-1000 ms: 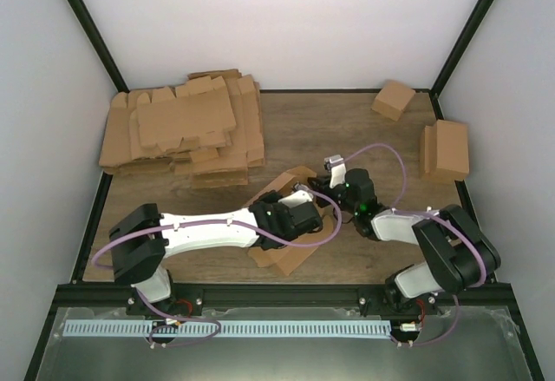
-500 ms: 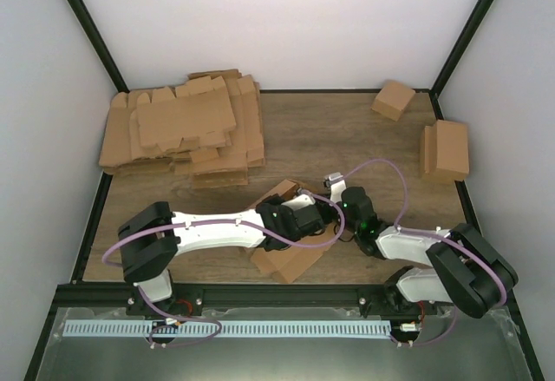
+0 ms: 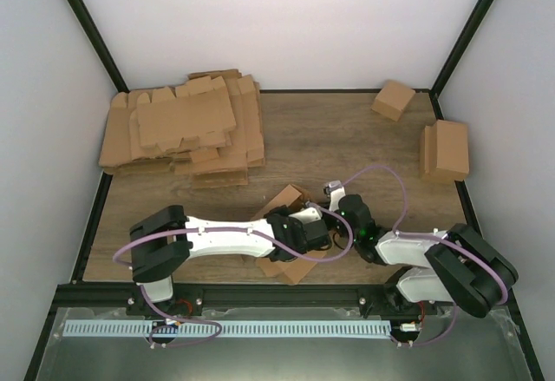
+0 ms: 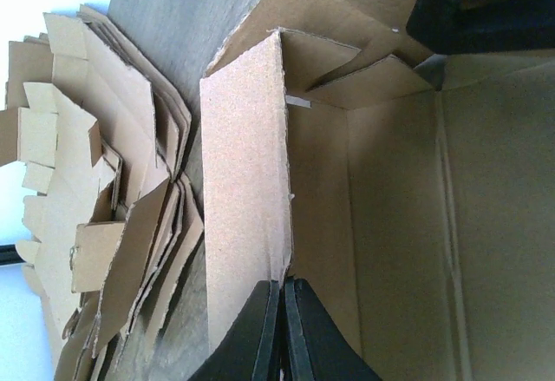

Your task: Fold the paper box

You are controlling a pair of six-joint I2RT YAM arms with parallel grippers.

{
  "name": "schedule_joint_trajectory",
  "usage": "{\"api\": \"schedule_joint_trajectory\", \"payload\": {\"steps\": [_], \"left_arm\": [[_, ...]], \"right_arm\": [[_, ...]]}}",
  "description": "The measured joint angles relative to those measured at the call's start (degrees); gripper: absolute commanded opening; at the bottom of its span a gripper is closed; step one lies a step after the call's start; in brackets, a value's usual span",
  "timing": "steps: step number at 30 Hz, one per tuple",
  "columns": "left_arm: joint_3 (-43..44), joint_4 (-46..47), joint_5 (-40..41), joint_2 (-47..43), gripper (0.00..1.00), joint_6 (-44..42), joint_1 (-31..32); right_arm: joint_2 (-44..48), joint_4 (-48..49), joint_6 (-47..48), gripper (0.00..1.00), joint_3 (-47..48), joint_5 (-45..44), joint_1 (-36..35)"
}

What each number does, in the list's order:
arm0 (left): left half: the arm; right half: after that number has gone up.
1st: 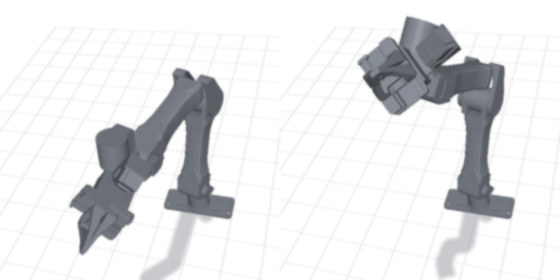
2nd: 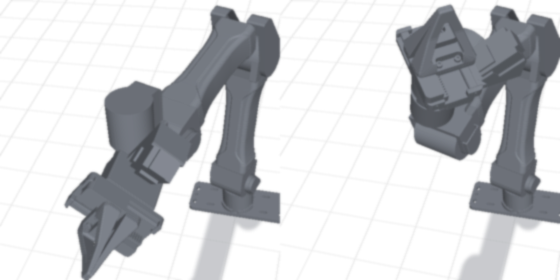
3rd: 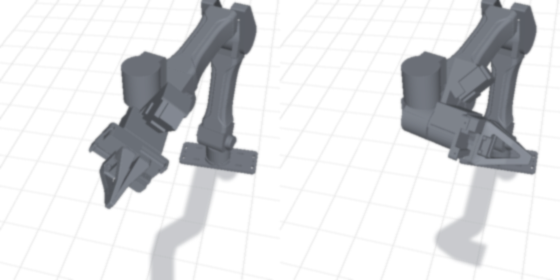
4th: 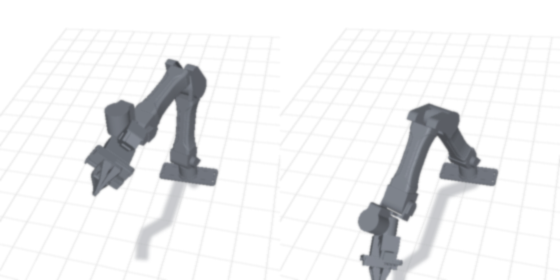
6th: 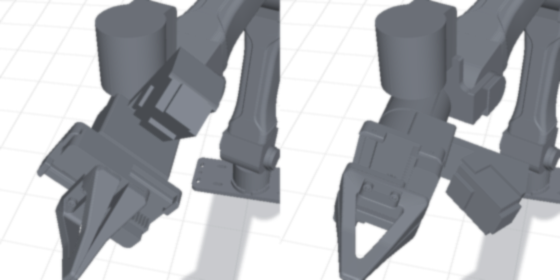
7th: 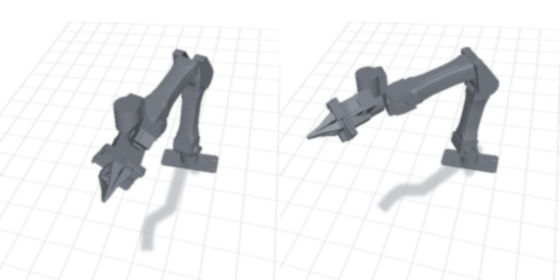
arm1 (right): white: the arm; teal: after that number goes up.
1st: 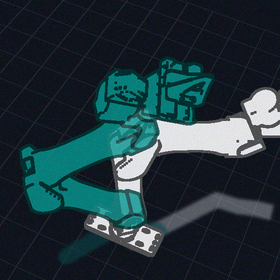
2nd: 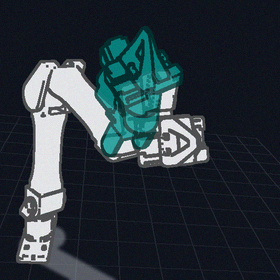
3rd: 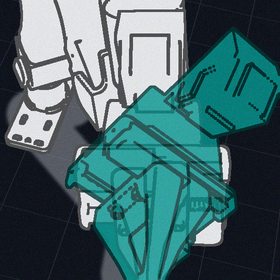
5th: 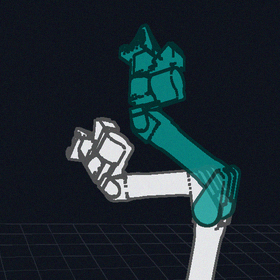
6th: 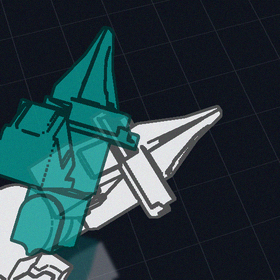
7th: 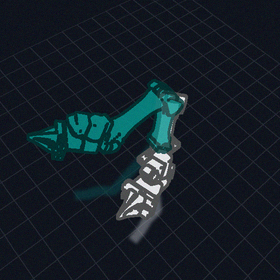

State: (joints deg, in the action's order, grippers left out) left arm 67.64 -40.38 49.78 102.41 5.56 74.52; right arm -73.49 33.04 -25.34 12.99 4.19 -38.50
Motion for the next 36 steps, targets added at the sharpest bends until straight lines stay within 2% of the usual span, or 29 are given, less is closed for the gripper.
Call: {"api": "schedule_joint_trajectory", "payload": {"steps": [4,7,8,14,21,26,29,32,33,36], "left_arm": [[0.68,-0.48,0.7,1.16,0.04,0.48,1.14],[1.01,-0.72,1.77,2.32,0.04,0.83,1.92],[1.03,-0.85,2.12,2.64,0.04,0.92,2.12],[1.05,-1.03,3.21,3.02,0.04,1.33,2.58],[0.94,-0.83,4.22,3.02,0.04,1.33,2.69],[0.79,-0.33,4.13,3.02,0.04,1.2,3.02],[0.59,-0.11,4.15,3.02,0.04,1.07,3.04],[0.48,0.09,4.15,3.02,0.04,0.94,3.04],[0.48,0.09,4.17,3.02,0.04,0.83,3.04],[0.48,0.11,4.17,2.99,0.04,0.63,3.04]], "right_arm": [[0.0,0.33,-1.38,0.2,-1.36,0.44,-0.26],[0.0,0.63,-2.73,0.37,-2.25,1.09,-0.26],[0.0,0.79,-3.08,0.4,-2.49,1.4,-0.26],[1.29,1.14,-5.51,0.51,-4.31,2.6,-0.37],[8.15,0.04,-7.17,0.61,-6.69,2.54,-0.11],[16.85,-2.36,-8.13,0.64,-9.22,2.71,2.12],[21.97,-3.72,-8.61,0.63,-9.79,3.04,8.0],[22.69,-4.28,-9.16,0.61,-9.66,3.67,13.94],[21.66,-4.59,-9.27,0.58,-9.29,4.2,15.45],[13.68,-5.25,-9.33,0.41,-5.64,6.64,18.32]]}}
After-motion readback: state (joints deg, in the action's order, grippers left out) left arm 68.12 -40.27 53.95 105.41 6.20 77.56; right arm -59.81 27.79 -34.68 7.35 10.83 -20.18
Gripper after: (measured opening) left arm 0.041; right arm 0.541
